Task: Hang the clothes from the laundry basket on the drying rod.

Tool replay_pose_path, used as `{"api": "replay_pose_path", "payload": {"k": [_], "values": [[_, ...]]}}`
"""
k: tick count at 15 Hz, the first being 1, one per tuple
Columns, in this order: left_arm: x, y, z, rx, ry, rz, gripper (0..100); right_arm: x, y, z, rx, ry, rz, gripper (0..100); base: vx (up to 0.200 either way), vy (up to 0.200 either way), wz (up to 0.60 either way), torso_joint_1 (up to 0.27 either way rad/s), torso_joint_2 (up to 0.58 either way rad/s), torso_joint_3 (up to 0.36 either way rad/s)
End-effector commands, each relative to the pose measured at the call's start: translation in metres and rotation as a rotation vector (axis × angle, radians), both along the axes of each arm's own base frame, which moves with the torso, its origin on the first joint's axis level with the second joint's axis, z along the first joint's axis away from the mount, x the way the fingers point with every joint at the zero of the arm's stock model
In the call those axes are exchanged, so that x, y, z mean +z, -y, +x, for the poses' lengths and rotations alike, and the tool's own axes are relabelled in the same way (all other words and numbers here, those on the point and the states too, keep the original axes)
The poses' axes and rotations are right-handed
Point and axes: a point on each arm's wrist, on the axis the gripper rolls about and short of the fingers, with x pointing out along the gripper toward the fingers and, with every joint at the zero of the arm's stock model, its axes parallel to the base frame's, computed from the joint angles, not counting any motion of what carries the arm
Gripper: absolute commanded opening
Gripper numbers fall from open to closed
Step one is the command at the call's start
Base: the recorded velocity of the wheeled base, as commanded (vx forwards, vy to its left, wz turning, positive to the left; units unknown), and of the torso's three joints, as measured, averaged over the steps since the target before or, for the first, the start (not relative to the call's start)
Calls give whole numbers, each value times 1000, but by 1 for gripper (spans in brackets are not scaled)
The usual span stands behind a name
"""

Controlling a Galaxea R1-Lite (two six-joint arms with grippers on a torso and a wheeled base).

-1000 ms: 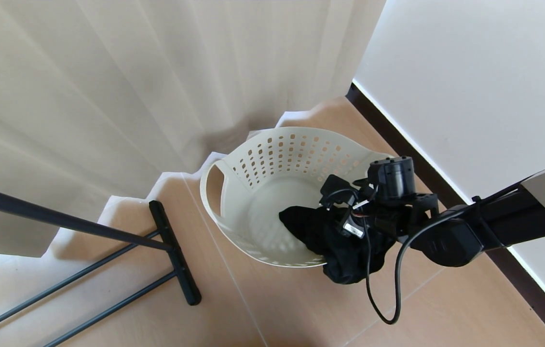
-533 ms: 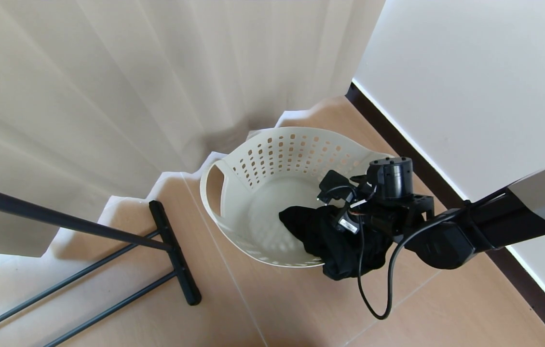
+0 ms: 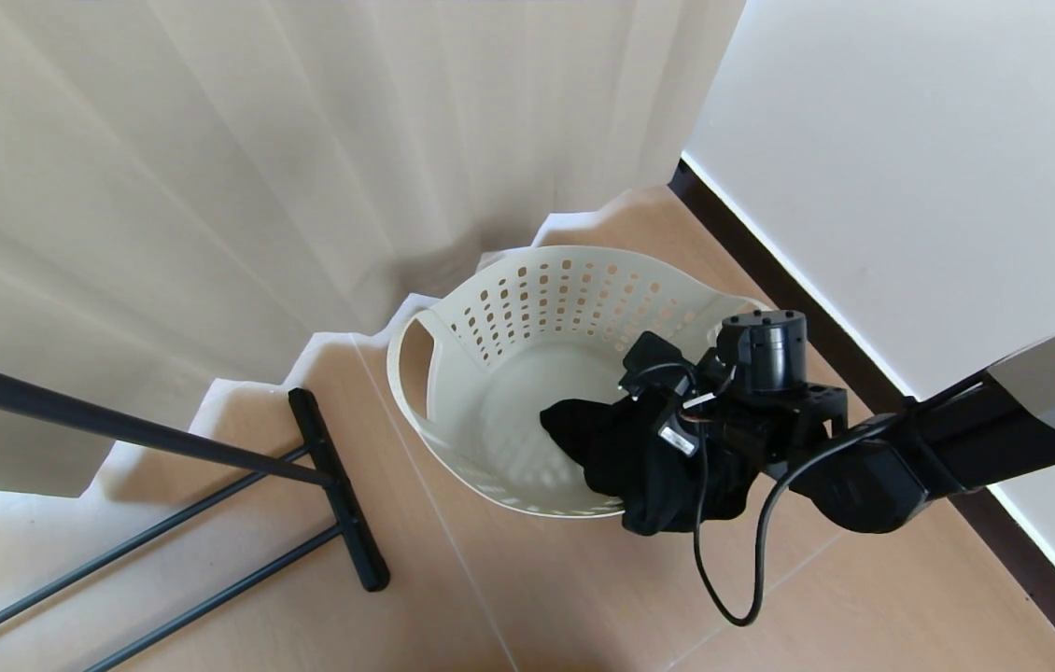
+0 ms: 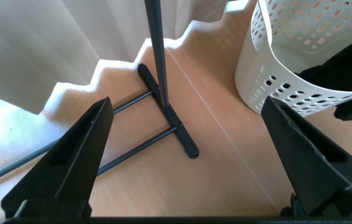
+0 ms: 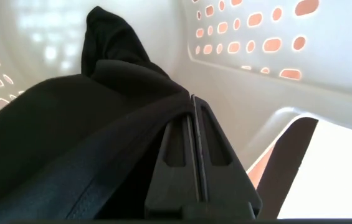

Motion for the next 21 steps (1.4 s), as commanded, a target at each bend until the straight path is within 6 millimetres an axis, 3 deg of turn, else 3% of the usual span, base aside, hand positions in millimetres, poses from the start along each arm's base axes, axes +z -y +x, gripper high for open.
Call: {"api": "replay_pose_path", "payload": {"k": [1,9,12,21], "values": [[0,0,0,-1,-1,0,100,22,10,-23,-16,46,74,0,0,0,0,0,0,0],[0,0,0,-2,-1,2,100,66,21,-124,26,207,261,0,0,0,0,0,0,0],[0,0,0,-2,-1,2,100,72,27,-161,98,218,289,0,0,0,0,0,0,0],[0,0,0,-2,-1,2,100,65,27,-167,111,197,272,0,0,0,0,0,0,0]]}}
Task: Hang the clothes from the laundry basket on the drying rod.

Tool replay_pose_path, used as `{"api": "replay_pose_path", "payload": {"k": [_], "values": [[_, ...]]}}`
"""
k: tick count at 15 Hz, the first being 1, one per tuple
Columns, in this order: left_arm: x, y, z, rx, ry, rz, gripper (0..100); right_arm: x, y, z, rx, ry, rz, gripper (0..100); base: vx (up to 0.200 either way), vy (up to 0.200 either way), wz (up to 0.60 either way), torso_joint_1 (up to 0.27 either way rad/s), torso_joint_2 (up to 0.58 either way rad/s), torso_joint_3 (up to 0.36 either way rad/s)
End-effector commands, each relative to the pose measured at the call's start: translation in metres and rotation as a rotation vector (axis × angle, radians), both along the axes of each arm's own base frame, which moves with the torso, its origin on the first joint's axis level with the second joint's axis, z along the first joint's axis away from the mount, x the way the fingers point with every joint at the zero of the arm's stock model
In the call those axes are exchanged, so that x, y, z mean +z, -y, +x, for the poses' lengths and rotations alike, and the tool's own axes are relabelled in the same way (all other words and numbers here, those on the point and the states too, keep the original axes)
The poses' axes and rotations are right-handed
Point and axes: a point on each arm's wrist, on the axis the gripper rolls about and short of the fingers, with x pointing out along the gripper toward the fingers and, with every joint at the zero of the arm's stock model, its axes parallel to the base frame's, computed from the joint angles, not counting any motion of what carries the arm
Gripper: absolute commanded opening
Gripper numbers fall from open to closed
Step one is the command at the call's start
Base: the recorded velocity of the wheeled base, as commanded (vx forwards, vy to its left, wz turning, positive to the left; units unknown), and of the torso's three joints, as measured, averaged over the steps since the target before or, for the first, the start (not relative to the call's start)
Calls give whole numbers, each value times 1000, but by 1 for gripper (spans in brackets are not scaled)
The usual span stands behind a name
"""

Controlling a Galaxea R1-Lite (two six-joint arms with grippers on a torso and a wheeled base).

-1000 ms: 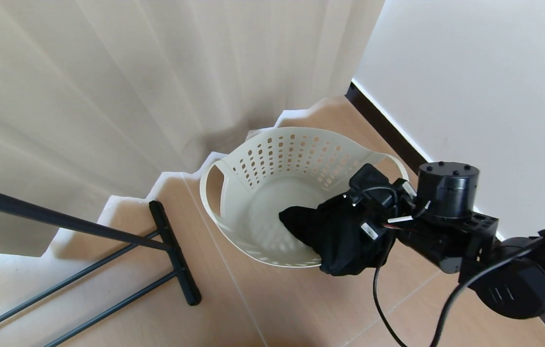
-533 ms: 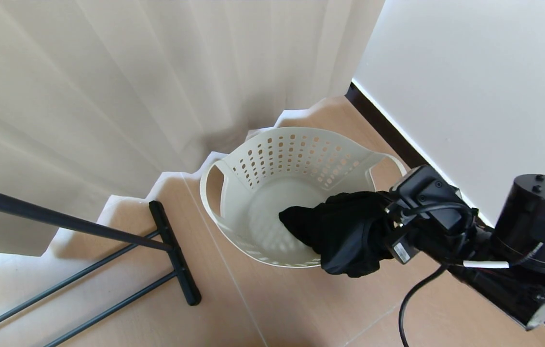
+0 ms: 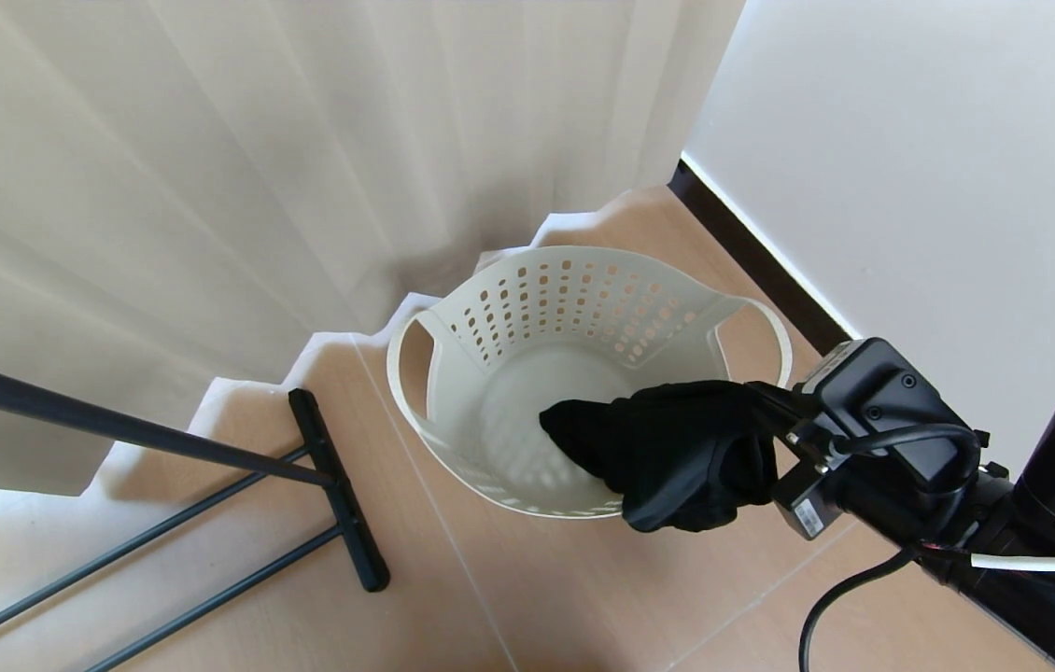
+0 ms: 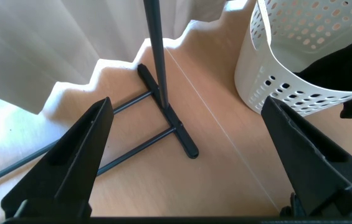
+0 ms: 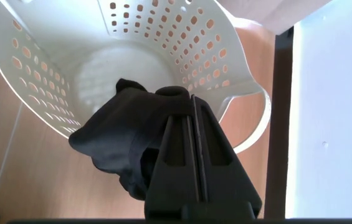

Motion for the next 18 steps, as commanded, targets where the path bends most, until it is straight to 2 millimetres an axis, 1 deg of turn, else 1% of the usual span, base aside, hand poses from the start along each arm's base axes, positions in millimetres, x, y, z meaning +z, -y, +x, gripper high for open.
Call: {"api": "replay_pose_path", "payload": {"k": [1,5,9,18], "values": [[0,0,0,0,0,0,100,0,0,0,-1,0,-1,0,0,0,0,0,0,0],[0,0,0,0,0,0,100,0,1,0,-2,2,1,0,0,0,0,-2,2,97],[0,0,0,0,0,0,100,0,1,1,-4,2,1,0,0,0,0,1,0,195],[0,0,0,0,0,0,100,0,8,10,-47,-1,0,0,0,0,0,4,2,203]]}}
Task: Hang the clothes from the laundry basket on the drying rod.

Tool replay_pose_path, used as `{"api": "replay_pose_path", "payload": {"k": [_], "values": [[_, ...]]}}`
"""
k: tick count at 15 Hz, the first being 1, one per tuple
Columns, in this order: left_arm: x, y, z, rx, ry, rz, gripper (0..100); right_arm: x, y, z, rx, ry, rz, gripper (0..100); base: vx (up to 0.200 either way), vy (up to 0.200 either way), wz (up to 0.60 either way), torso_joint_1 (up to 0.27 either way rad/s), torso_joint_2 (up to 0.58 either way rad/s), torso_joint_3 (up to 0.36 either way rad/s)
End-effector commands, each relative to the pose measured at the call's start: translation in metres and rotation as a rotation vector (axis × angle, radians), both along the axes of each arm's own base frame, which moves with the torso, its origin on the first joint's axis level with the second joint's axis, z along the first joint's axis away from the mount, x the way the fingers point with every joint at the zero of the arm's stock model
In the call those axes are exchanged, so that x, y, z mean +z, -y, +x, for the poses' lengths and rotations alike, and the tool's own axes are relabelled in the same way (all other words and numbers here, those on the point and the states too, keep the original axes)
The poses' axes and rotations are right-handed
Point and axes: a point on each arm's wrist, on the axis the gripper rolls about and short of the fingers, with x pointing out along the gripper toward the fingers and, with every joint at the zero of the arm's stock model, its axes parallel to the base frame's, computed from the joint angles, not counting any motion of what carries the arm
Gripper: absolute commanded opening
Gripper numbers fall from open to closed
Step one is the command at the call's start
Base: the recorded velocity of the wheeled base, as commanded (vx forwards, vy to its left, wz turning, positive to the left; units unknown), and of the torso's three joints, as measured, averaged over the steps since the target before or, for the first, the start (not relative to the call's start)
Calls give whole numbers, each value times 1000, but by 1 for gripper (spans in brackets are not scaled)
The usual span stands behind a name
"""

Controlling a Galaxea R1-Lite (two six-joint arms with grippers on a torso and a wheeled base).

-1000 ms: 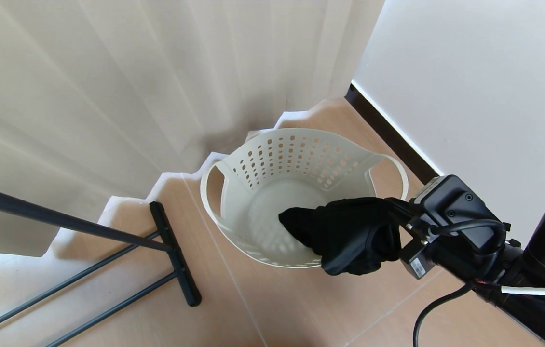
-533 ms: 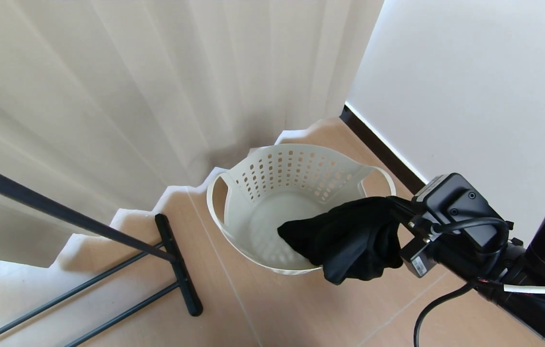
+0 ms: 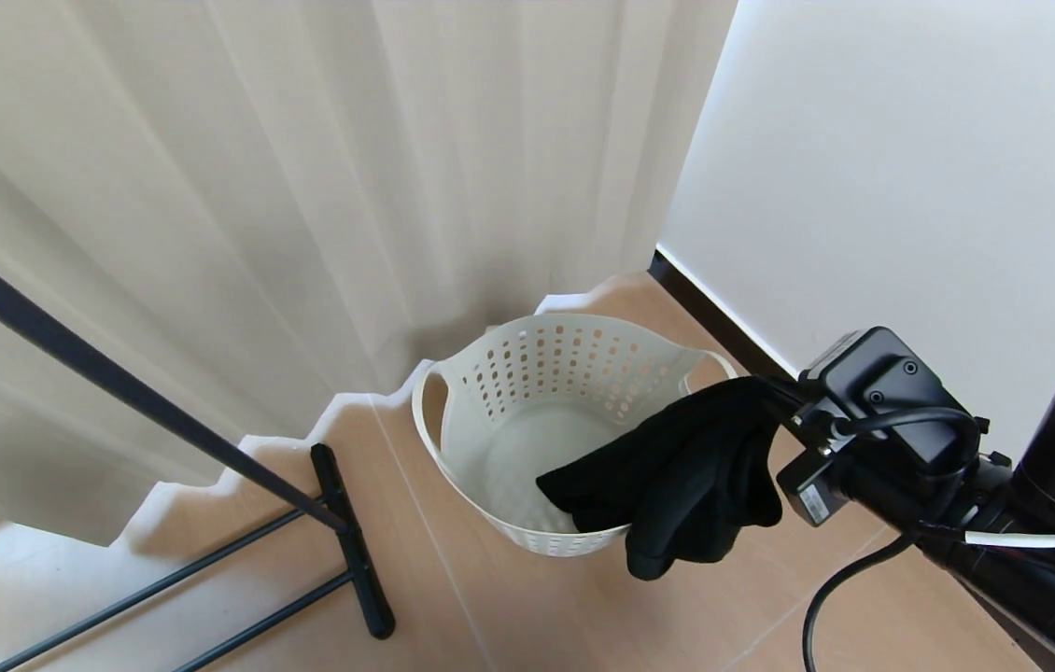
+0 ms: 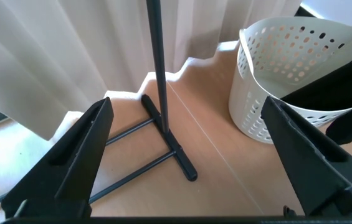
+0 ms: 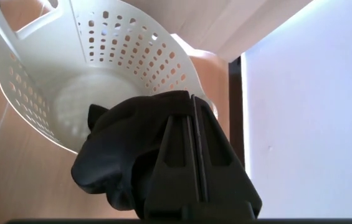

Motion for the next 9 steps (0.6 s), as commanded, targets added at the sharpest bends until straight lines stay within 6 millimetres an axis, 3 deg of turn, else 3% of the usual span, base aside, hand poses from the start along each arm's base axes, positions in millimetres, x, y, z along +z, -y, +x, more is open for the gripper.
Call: {"api": "replay_pose_path", "payload": {"k": [1,9], "values": [[0,0,0,0,0,0,100,0,0,2,-6,-1,0,0,0,0,0,17,12,198],[0,0,0,0,0,0,100,-3,0,4,-8,-10,-6,0,0,0,0,5,1,203]]}}
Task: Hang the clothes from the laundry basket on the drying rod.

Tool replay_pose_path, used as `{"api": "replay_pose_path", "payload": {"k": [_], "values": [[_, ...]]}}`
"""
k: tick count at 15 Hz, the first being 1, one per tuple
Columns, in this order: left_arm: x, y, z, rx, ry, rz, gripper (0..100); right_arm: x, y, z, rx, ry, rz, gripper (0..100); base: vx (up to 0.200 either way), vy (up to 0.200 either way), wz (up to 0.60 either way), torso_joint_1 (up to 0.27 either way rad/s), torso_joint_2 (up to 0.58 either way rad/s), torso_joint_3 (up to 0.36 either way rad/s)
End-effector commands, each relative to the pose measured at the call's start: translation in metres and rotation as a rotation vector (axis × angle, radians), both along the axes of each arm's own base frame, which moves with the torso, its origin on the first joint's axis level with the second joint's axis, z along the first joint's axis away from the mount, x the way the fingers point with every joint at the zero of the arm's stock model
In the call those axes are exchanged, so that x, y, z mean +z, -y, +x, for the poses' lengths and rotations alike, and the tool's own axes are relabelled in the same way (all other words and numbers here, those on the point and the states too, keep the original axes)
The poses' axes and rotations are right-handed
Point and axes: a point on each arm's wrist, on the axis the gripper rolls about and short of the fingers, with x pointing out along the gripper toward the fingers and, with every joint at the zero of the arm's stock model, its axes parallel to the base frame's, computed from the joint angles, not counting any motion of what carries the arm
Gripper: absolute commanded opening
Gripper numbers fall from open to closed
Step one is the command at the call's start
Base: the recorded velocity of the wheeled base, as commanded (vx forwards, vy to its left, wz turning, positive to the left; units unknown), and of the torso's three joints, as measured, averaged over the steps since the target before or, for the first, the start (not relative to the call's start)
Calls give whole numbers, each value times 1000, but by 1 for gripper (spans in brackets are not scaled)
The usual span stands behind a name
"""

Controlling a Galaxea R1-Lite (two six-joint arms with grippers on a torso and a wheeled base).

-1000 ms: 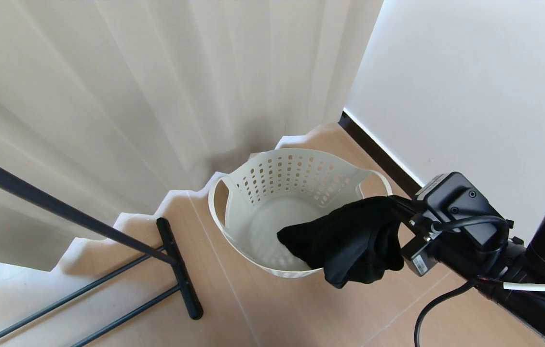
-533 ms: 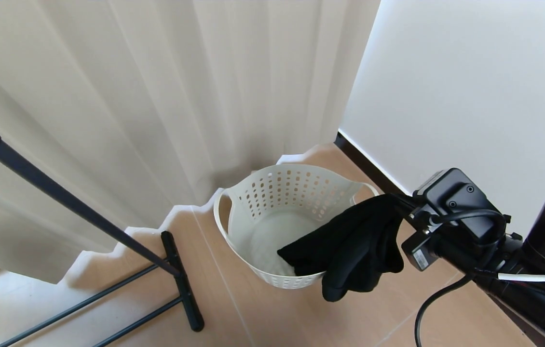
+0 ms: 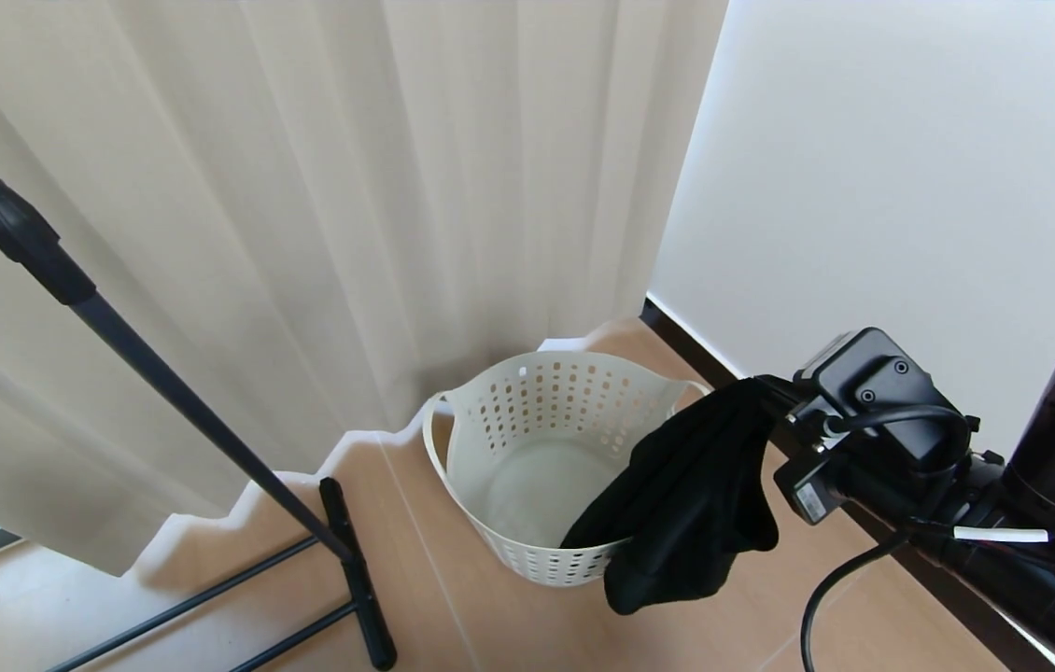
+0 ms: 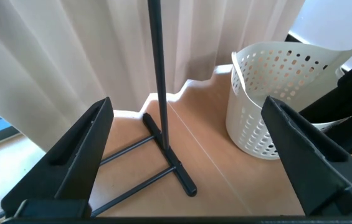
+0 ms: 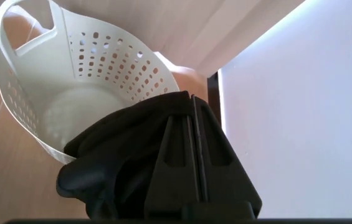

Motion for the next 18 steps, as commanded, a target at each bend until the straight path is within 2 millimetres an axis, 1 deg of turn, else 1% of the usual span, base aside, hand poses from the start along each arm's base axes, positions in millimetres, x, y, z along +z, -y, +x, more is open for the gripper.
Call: {"api": "replay_pose_path", "payload": {"k": [1,6,14,16,18], "values": [[0,0,0,0,-1,0,100,-1,-1,1,1,-1,-2,0,0,0,0,2,-7,212],[0,0,0,0,-1,0,100,-5,-3,4,2,7,7,0,0,0,0,2,1,199],[0,0,0,0,-1,0,100,-4,-1,7,-13,10,9,0,0,0,0,2,0,203],[0,0,0,0,-1,0,100,-3,-1,7,-14,12,10,0,0,0,0,7,-110,-22],[0,0,0,0,-1,0,100,-3,-1,7,-14,12,10,0,0,0,0,27,-337,-278]]}}
